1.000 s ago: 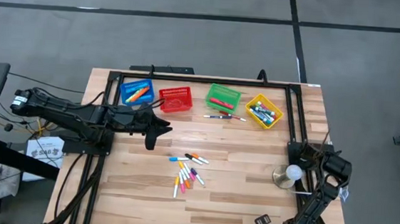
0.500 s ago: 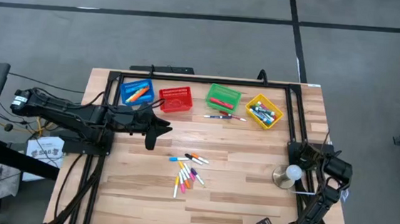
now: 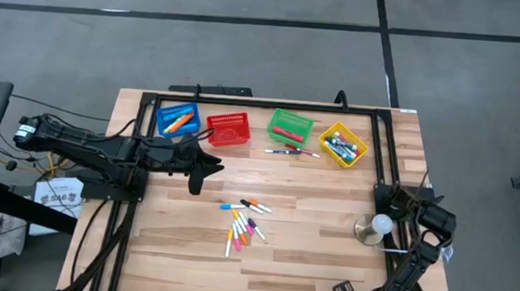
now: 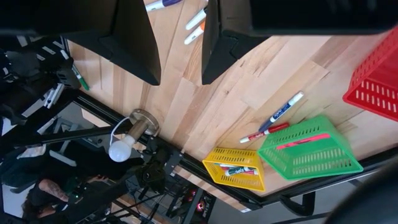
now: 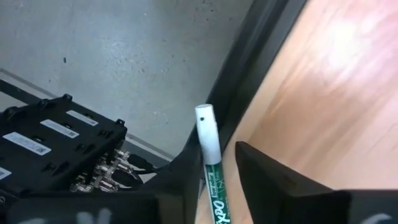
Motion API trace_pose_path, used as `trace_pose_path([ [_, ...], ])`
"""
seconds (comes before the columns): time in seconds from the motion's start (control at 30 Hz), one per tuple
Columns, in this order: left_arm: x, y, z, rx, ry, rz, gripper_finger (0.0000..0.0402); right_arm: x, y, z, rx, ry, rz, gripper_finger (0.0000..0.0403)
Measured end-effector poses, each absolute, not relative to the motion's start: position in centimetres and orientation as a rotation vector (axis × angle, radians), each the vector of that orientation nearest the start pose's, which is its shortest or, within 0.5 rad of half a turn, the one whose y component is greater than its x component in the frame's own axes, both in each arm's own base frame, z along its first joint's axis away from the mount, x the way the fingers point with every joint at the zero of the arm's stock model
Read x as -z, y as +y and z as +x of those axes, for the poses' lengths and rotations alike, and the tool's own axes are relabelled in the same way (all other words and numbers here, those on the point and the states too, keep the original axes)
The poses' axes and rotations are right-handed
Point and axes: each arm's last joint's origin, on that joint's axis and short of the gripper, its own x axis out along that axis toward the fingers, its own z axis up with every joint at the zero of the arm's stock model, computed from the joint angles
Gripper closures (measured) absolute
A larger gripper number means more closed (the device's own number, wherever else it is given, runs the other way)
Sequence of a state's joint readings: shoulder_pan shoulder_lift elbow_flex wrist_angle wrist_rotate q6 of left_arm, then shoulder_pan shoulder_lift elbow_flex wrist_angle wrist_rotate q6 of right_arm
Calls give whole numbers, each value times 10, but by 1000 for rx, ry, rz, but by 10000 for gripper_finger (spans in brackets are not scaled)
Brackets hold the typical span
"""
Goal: Pick & Place Markers
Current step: Put the small green marker pen into the red bin
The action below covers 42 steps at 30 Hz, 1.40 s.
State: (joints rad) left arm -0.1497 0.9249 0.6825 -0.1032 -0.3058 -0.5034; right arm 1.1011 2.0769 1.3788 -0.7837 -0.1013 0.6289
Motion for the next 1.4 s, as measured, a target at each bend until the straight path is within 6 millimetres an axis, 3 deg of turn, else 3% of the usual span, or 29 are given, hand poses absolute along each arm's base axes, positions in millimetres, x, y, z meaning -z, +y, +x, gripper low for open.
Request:
trace_pose_path([
  [0.37, -281, -22, 202, -235, 290, -422, 286, -126, 331, 188, -438, 1596, -224, 387],
  [0.63, -282, -22, 202, -235, 290, -422, 286, -126, 320, 202, -404, 1609, -209, 367],
  [0.87, -282, -22, 202, -235, 290, -422, 286, -135, 314, 221, -403, 1542, -295, 384],
  [1.0, -282, -22, 202, -235, 290, -422, 286, -138, 307, 229, -370, 1538, -358, 373],
  [1.4, -282, -23, 202, -191, 296, -432, 286, -140, 270, 255, -273, 1632, -398, 388],
])
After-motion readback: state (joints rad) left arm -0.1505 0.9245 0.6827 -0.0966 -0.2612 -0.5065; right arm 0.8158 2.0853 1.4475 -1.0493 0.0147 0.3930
